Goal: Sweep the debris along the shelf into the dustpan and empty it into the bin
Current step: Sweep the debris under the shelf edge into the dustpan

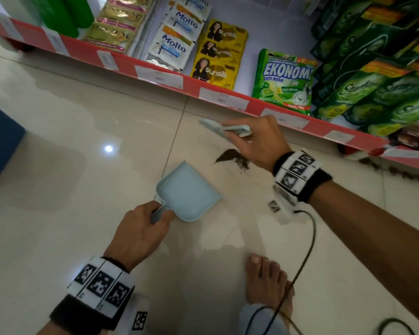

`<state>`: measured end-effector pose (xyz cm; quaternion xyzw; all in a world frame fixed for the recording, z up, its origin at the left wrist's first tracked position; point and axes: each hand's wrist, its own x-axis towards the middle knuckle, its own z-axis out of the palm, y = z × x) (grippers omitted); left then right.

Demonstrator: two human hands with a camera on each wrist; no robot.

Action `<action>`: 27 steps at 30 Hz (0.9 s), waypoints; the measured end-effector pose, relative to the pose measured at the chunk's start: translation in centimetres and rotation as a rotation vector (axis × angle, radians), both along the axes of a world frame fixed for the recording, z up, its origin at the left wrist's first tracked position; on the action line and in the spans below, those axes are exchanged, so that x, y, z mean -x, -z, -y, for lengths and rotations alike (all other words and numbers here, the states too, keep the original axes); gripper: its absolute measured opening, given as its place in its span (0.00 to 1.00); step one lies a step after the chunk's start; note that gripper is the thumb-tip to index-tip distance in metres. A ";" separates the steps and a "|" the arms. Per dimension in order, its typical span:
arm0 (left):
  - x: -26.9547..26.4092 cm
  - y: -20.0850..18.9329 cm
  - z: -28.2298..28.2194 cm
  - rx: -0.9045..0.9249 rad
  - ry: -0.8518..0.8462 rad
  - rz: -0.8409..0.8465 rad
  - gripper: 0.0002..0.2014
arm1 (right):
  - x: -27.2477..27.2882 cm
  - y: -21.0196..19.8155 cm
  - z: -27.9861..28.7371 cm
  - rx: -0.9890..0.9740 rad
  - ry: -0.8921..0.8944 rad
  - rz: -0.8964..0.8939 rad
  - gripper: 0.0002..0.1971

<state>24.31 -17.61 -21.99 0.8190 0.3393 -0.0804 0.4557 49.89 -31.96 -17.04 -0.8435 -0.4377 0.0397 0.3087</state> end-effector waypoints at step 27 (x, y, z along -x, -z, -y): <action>-0.9 -0.6 -1.4 -0.062 0.004 -0.013 0.22 | 0.7 3.1 4.1 0.319 0.283 -0.424 0.09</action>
